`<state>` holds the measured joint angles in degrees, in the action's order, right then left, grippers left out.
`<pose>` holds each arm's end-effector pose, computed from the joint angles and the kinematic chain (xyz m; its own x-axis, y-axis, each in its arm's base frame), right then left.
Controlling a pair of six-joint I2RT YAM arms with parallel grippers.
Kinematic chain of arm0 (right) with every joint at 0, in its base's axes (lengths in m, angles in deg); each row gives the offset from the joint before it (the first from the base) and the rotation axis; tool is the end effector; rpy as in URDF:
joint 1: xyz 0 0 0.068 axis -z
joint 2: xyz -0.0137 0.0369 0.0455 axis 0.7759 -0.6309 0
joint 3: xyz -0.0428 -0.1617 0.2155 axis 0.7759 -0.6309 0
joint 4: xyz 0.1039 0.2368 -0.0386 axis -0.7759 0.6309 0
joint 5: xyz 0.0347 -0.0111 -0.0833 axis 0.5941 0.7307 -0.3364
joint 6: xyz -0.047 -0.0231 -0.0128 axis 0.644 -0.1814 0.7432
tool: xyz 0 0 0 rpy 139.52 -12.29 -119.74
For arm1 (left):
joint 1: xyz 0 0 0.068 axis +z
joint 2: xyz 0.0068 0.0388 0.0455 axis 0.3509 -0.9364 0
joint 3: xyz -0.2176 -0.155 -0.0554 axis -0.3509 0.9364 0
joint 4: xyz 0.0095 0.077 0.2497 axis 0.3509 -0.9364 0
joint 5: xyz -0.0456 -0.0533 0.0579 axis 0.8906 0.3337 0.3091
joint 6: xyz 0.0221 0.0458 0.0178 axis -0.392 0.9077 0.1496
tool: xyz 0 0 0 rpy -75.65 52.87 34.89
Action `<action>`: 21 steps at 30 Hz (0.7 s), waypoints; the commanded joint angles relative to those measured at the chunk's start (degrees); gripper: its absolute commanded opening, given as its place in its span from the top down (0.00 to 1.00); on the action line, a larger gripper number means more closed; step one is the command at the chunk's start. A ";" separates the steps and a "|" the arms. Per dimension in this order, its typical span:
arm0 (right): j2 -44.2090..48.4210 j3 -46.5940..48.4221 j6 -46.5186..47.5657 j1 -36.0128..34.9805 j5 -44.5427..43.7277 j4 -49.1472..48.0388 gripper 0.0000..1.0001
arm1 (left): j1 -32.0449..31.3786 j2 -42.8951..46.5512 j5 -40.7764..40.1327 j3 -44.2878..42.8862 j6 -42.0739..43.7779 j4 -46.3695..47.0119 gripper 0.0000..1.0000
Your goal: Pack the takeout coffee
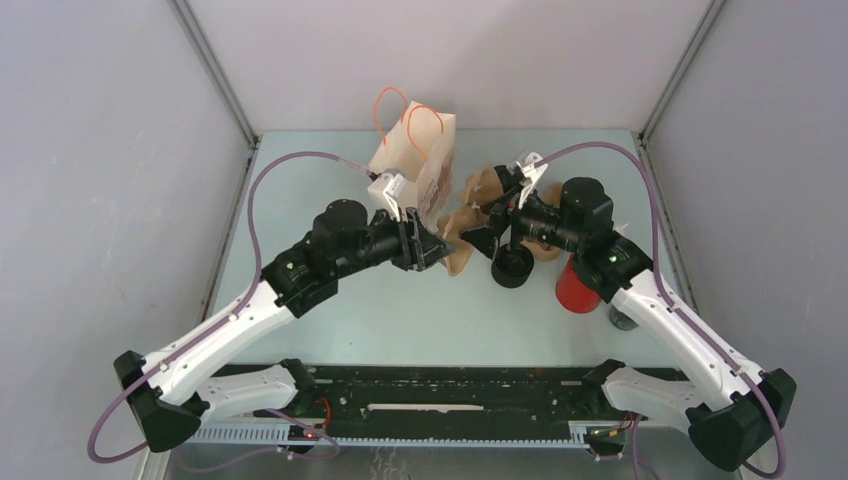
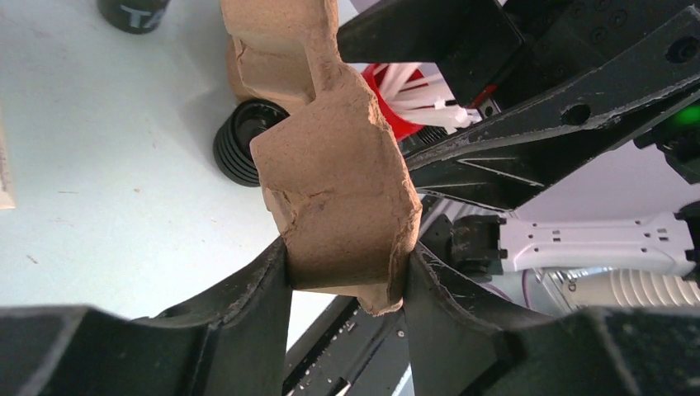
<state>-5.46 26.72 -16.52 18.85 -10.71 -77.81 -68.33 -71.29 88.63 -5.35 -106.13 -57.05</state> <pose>0.1939 0.1405 0.3776 -0.2278 -0.0532 -0.9723 -0.8361 0.5224 0.1673 0.1530 -0.1757 0.3810 -0.6047 -0.1619 -0.7798 0.5814 0.5794 -0.5712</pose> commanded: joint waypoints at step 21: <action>-0.85 0.26 4.80 -1.30 0.31 -1.88 0.60 | 1.25 1.69 5.68 1.27 -1.81 2.06 0.28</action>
<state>-7.45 26.72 -12.35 18.00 -10.51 -78.79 -67.61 -71.10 94.29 -4.00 -109.03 -55.38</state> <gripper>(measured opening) 0.503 0.605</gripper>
